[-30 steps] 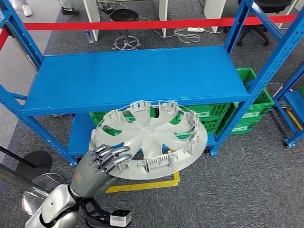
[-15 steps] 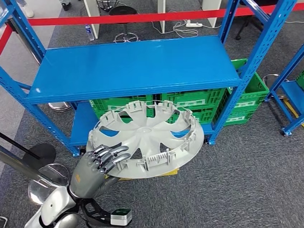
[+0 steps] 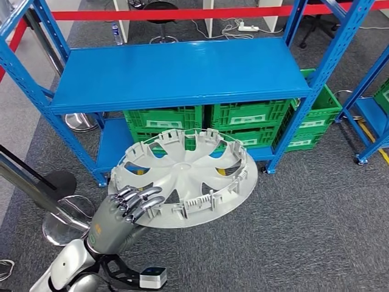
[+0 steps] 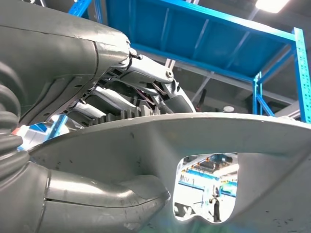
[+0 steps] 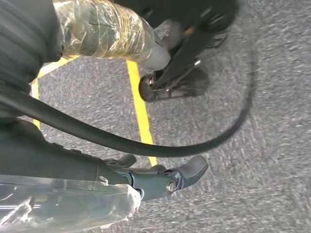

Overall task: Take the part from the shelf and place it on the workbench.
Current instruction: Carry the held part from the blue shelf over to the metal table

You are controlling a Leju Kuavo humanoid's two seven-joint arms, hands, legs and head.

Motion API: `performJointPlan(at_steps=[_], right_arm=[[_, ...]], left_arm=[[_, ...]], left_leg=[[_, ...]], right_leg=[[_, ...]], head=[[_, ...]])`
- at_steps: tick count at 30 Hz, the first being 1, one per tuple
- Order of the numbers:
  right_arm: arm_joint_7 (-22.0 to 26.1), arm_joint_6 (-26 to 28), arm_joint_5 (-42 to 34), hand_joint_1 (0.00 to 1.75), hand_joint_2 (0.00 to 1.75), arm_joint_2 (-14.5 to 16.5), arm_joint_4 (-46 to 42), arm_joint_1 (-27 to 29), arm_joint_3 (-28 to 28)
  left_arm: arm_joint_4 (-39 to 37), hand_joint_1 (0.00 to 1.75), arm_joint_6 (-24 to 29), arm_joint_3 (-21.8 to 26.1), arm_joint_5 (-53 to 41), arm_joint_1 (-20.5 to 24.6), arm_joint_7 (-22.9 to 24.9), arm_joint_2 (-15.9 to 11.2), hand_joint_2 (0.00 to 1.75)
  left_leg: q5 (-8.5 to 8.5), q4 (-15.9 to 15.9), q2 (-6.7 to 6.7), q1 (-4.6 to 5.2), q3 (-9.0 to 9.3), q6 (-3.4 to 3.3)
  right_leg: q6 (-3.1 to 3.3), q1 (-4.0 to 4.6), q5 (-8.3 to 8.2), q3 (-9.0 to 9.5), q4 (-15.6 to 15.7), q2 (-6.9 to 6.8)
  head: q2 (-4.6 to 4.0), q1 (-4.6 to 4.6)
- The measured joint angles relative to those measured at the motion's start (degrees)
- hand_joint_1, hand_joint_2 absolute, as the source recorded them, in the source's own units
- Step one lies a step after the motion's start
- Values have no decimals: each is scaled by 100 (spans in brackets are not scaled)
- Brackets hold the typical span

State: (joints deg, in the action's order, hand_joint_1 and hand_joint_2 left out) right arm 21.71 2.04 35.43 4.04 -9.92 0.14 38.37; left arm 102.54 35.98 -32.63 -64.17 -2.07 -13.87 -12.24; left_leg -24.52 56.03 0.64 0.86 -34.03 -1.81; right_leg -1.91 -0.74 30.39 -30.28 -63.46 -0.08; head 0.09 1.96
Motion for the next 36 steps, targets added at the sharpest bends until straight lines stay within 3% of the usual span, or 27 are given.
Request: performJointPlan(at_steps=[2, 3, 5, 6, 7, 9, 10, 11, 12, 14, 16, 17, 20, 22, 24, 25, 26, 27, 28, 30, 31, 32, 33, 35, 36], right_arm=[[2, 0, 0, 0, 175, 1, -3, -16, -4], [3, 0, 0, 0, 175, 1, -3, -16, -6], [1, -1, 0, 0, 175, 13, 0, 3, -14], [-1, -1, 0, 0, 175, 19, 0, 12, -17], [-1, 0, 0, 0, 175, 25, 0, 16, -21], [1, 3, 0, 0, 175, 25, -3, 11, -26], [2, 4, 0, 0, 175, 25, -3, 9, -27], [2, 4, 0, 0, 175, 25, -3, 7, -28], [2, 3, 0, 0, 175, 26, -3, 7, -28], [2, 1, 1, 0, 175, 26, -3, 7, -31], [2, -1, 1, 0, 175, 27, -2, 4, -33], [2, -1, 1, 0, 175, 28, -2, 3, -34], [2, 0, 0, 0, 175, 28, -1, 8, -34], [1, 1, 0, 0, 175, 27, -1, 13, -34], [-1, 2, 0, 0, 175, 27, -1, 10, -34], [-1, 1, 1, 0, 175, 28, -1, 9, -35], [-1, 1, 1, 0, 175, 30, -1, 8, -36], [-1, 1, 1, 0, 175, 31, -1, 7, -37], [-1, 1, 1, 0, 175, 31, -1, 3, -38], [0, 2, 0, 0, 175, 31, -3, -15, -37], [1, 2, 0, 0, 175, 31, -6, -28, -37], [2, 2, 1, 0, 175, 31, -9, -38, -37], [3, 2, 1, 0, 175, 31, -11, -44, -38], [3, 1, 1, 0, 175, 36, -9, -32, -38], [2, 1, 1, 0, 175, 39, -7, -24, -38]], left_arm=[[2, 175, 2, 3, -1, 0, 1, 0, 175], [3, 175, 3, 4, -2, 1, 1, 0, 175], [4, 175, 8, 4, -1, -4, 0, -1, 175], [5, 175, 14, 5, -1, -8, 0, -2, 175], [7, 175, 20, 5, -1, -13, 0, -3, 175], [8, 175, 27, 7, -1, -22, 0, -4, 175], [8, 175, 28, 7, -1, -26, 0, -4, 175], [8, 175, 28, 7, 0, -30, 0, -4, 175], [8, 175, 28, 7, 0, -31, 0, -5, 175], [9, 175, 28, 8, 0, -30, -1, -7, 175], [13, 175, 28, 10, 0, -27, -1, -9, 175], [15, 175, 30, 12, 0, -27, -1, -11, 175], [19, 175, 34, 13, 0, -27, 0, -18, 175], [20, 175, 34, 13, 0, -23, 0, -18, 175], [21, 175, 34, 13, 0, -22, 1, -17, 175], [21, 175, 34, 13, 0, -22, 0, -17, 175], [21, 175, 34, 13, 0, -23, 1, -17, 175], [21, 175, 34, 12, 0, -23, 1, -17, 175], [21, 175, 34, 12, 0, -24, 1, -17, 175], [22, 175, 34, 11, -1, -24, 1, -17, 175], [24, 175, 34, 12, -1, -23, 1, -17, 175], [26, 175, 34, 14, -2, -21, 1, -17, 175], [28, 175, 35, 15, -2, -20, 1, -17, 175], [30, 175, 36, 16, -2, -24, 2, -20, 175], [30, 175, 36, 15, -1, -28, 2, -22, 175]], left_leg=[[96, 40, 9, 8, -93, 50], [152, 45, 15, 9, -130, 76], [165, 52, 7, -3, -195, 138], [36, 129, -4, -12, -233, 174], [-196, 320, -15, -25, -289, 211], [-758, 1033, -24, -62, -451, 267], [-935, 1402, -24, -81, -515, 288], [-988, 1635, -24, -97, -516, 304], [-926, 1662, -24, -112, -429, 314], [-645, 1095, -28, -136, 18, 310], [-533, 385, -49, -130, 453, 273], [-541, 191, -59, -119, 549, 248], [-477, 80, -48, -101, 501, 141], [-363, 36, -17, -119, 404, 37], [-253, 33, -2, -116, 273, -22], [-198, 41, 1, -105, 202, -30], [-144, 49, 5, -93, 131, -33], [-90, 59, 8, -82, 57, -29], [-37, 68, 8, -72, -15, -21], [69, 85, 4, -54, -136, 14], [121, 94, 3, -43, -179, 38], [180, 96, 4, -35, -207, 63], [237, 88, 6, -32, -227, 92], [324, 69, 0, -46, -266, 154], [241, 105, -9, -53, -302, 190]], right_leg=[[26, 30, 109, 458, 709, 6], [31, 44, 146, 528, 865, 10], [81, 30, 83, 443, 913, 3], [129, 20, 28, 394, 918, -8], [176, 8, -30, 337, 918, -19], [231, 12, -125, 205, 868, -26], [233, 13, -165, 116, 830, -28], [230, 13, -198, 28, 787, -29], [223, 11, -224, -56, 741, -29], [198, 6, -261, -199, 645, -25], [147, 13, -309, -312, 568, -18], [114, 14, -346, -354, 551, -16], [6, 8, -427, -438, 554, -12], [-44, 8, -134, -564, 325, -4], [-70, 0, 405, -758, -313, -1], [-80, -2, 594, -827, -675, -1], [-87, -2, 657, -840, -930, -1], [-87, -1, 596, -771, -1015, -2], [-79, -1, 441, -605, -894, -2], [-39, 5, 179, -20, -149, -1], [-15, 11, 163, 293, 304, 1], [8, 18, 191, 490, 636, 6], [30, 32, 230, 583, 827, 10], [102, 36, 171, 503, 887, 0], [155, 31, 116, 448, 887, -11]], head=[[0, 4], [0, 7], [0, 7], [0, 10], [0, 16], [0, 34], [0, 38], [0, 39], [0, 39], [0, 40], [0, 41], [0, 38], [0, 32], [0, 18], [0, 8], [0, 7], [0, 9], [0, 9], [0, 8], [0, 7], [0, 9], [0, 12], [0, 13], [0, 11], [0, 13]])
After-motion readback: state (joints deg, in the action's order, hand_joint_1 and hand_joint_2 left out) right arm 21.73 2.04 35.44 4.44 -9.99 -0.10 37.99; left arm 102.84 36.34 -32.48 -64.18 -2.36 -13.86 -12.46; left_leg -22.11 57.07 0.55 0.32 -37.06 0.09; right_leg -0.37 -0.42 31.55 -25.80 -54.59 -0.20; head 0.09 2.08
